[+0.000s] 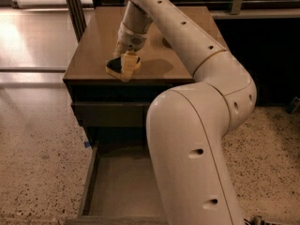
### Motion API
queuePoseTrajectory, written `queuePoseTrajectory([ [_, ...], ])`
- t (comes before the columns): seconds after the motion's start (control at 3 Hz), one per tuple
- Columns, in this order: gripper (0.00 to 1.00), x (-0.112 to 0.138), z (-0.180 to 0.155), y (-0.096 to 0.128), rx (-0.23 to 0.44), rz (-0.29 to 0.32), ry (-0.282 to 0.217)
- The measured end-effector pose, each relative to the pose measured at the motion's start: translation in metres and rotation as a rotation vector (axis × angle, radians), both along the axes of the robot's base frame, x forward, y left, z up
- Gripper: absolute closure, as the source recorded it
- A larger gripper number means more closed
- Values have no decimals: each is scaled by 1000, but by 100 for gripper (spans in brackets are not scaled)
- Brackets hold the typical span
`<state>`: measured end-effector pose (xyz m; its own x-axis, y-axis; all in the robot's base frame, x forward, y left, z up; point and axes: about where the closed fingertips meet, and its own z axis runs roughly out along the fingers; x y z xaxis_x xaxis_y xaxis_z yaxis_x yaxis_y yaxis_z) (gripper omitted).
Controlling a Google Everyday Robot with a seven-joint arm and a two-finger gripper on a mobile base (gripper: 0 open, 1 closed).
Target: Place sponge into middle drawer
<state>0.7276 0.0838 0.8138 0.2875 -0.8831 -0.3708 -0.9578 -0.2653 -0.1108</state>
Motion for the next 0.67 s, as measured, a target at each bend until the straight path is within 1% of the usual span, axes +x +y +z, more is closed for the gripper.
queuePoseTrajectory([
  [0.67, 89, 0, 0, 0, 0, 0, 0],
])
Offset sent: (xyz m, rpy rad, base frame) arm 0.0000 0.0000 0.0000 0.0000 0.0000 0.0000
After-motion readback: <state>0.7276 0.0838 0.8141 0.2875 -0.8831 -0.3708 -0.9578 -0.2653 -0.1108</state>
